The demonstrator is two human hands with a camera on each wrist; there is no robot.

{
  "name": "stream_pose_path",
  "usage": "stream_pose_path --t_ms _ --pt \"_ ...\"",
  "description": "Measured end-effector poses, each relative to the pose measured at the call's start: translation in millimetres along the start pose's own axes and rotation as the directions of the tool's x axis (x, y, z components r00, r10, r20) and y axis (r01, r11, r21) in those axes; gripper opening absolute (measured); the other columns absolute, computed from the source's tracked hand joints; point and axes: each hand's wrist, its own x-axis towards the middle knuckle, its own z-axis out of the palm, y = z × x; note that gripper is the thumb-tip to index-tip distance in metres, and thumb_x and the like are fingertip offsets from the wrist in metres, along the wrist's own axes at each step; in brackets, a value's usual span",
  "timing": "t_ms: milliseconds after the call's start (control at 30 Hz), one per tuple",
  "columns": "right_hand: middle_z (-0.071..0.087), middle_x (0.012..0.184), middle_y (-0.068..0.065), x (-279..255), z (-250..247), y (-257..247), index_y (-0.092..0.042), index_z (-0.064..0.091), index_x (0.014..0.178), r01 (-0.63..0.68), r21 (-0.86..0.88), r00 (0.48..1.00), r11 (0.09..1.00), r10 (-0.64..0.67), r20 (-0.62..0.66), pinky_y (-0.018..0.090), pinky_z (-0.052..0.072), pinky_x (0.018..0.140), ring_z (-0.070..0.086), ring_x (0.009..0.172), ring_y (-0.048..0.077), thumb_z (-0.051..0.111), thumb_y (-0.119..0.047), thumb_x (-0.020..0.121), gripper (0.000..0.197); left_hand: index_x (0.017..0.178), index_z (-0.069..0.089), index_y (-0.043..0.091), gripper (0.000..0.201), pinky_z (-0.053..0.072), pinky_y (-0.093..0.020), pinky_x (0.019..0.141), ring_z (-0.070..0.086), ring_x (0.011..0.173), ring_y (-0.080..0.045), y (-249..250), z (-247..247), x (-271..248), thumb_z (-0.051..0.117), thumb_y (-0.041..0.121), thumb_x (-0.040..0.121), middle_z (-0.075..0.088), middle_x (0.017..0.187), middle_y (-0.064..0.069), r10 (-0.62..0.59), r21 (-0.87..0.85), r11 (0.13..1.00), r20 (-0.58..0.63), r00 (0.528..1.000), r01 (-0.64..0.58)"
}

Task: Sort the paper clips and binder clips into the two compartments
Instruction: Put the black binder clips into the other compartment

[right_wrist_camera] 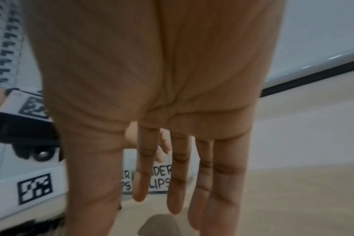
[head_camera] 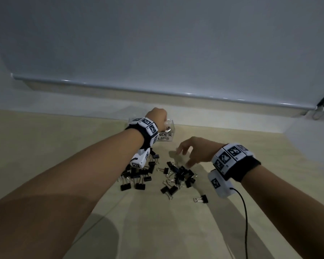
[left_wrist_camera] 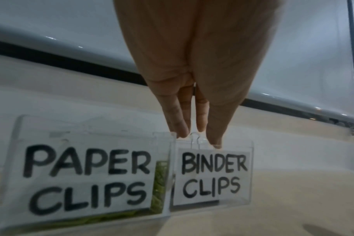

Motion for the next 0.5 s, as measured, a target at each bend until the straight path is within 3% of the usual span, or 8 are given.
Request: stream_pose_path --t_ms 133,200,267,333,400,500 --pt "0.049 0.122 -0.002 -13.7 16.4 -4.6 -0.033 0.049 0.129 0.048 -0.155 0.996 0.987 -0.035 0.084 0.033 0.045 0.081 0.049 0.098 0.019 0.087 -0.033 0.061 0.078 0.100 0.066 0.014 0.017 0.050 -0.033 0.081 0.061 0.097 -0.023 -2.6 -5.3 -32.5 0.068 0.015 0.083 0.064 0.108 -0.006 0.117 0.003 0.993 0.015 0.993 -0.117" --pt "0.045 0.122 0.002 -15.9 23.9 -6.4 -0.034 0.044 0.131 0.084 -0.175 0.994 0.981 -0.071 0.083 0.034 0.045 0.081 0.045 0.097 0.019 0.087 -0.036 0.060 0.082 0.098 0.065 0.018 0.022 0.049 -0.030 0.079 0.059 0.092 -0.018 -6.6 -4.8 -57.7 0.074 0.024 0.079 0.063 0.107 -0.001 0.163 -0.008 0.986 0.159 0.974 -0.164" --pt "0.043 0.119 0.003 -15.4 29.1 -7.7 -0.034 0.042 0.131 0.096 -0.197 0.993 0.976 -0.080 0.084 0.036 0.047 0.084 0.045 0.099 0.022 0.087 -0.036 0.060 0.084 0.108 0.064 0.022 0.039 0.048 -0.028 0.081 0.055 0.094 -0.014 -11.3 -2.7 -82.3 0.079 0.033 0.073 0.059 0.110 0.005 0.156 -0.016 0.987 0.365 0.918 -0.162" --pt "0.043 0.115 0.003 -12.9 32.9 -8.3 -0.033 0.044 0.130 0.093 -0.217 0.995 0.972 -0.081 0.066 0.034 0.045 0.084 0.045 0.099 0.023 0.087 -0.035 0.061 0.082 0.120 0.060 0.026 0.056 0.045 -0.028 0.084 0.049 0.096 -0.012 -15.5 1.2 -99.2 0.081 0.041 0.069 0.052 0.110 0.008 0.148 0.029 0.983 0.471 0.870 -0.183" --pt "0.047 0.114 0.005 -10.7 34.4 -9.7 -0.030 0.048 0.127 0.094 -0.231 0.996 0.968 -0.089 0.032 0.031 0.043 0.078 0.044 0.094 0.021 0.086 -0.031 0.062 0.075 0.124 0.058 0.025 0.061 0.044 -0.028 0.086 0.049 0.099 -0.015 -17.0 8.1 -107.5 0.080 0.042 0.070 0.049 0.111 0.004 0.164 0.081 0.970 0.477 0.864 -0.229" --pt "0.058 0.112 0.008 -8.6 34.1 -13.0 -0.023 0.056 0.122 0.108 -0.207 0.994 0.972 -0.109 0.008 0.028 0.041 0.072 0.048 0.087 0.020 0.085 -0.025 0.065 0.064 0.119 0.064 0.021 0.054 0.045 -0.028 0.082 0.052 0.103 -0.021 -17.8 18.5 -111.1 0.080 0.040 0.072 0.048 0.115 -0.002 0.177 0.092 0.968 0.417 0.891 -0.235"
